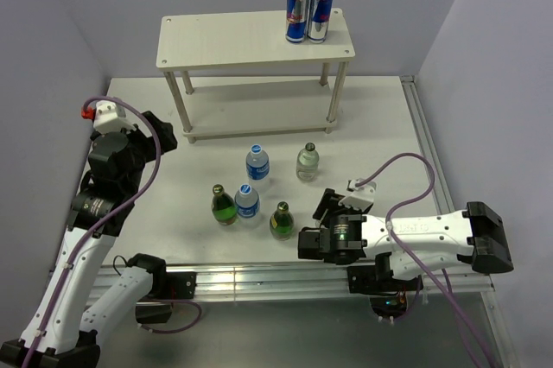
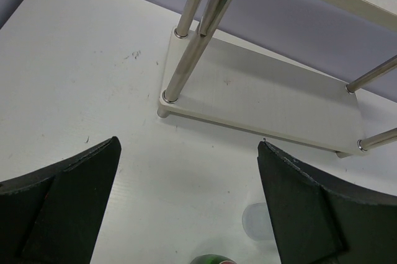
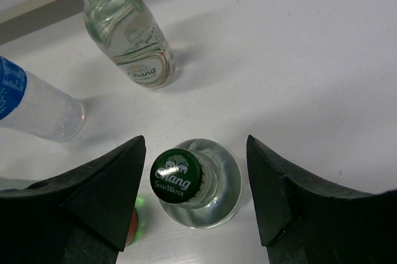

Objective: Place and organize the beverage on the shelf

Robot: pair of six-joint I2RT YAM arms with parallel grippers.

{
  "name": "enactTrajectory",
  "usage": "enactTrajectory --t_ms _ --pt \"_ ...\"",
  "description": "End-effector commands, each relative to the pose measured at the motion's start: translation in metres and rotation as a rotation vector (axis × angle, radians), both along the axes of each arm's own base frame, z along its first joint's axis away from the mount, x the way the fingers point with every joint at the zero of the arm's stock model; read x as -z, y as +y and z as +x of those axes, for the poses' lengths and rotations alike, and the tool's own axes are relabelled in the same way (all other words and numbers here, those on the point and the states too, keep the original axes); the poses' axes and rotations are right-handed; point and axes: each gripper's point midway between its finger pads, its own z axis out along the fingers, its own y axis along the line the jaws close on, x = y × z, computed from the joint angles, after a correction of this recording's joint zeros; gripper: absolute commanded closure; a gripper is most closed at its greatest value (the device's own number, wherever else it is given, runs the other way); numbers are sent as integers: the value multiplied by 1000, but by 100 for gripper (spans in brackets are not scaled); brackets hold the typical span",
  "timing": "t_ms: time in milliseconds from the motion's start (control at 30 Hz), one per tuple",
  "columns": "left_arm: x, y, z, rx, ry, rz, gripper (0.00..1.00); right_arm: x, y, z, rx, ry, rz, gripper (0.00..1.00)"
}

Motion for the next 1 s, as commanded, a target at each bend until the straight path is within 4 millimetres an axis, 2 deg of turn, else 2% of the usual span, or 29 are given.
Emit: enactTrajectory --t_ms 0,167,233,367,500,567,600,667,767,967 --pt "-11 -2 -1 19 -44 1 1 0 3 7 -2 -42 -6 28" --pt "-11 -2 -2 20 -46 2 1 7 6 9 4 -31 -22 32" --pt "-12 -3 -2 23 -48 0 1 9 7 10 11 -29 -33 38" --pt "-13 -2 -3 22 -54 -1 1 13 6 11 24 -22 -49 69" --pt "-13 -2 -4 23 -56 -2 1 14 2 12 40 -21 -56 81" --pt "-13 -3 -4 25 -56 0 1 12 -1 12 46 -25 -56 92" --pt "-14 -2 -4 25 -57 -2 1 10 -1 12 48 -29 -53 95" --pt "-15 -2 -4 23 -60 -1 1 6 -4 13 53 -36 -52 100" --pt "-15 -2 -4 25 -59 -1 1 -9 -4 15 51 -62 -51 100" --pt "-14 -2 -4 22 -60 1 1 -61 1 25 35 -167 -58 100"
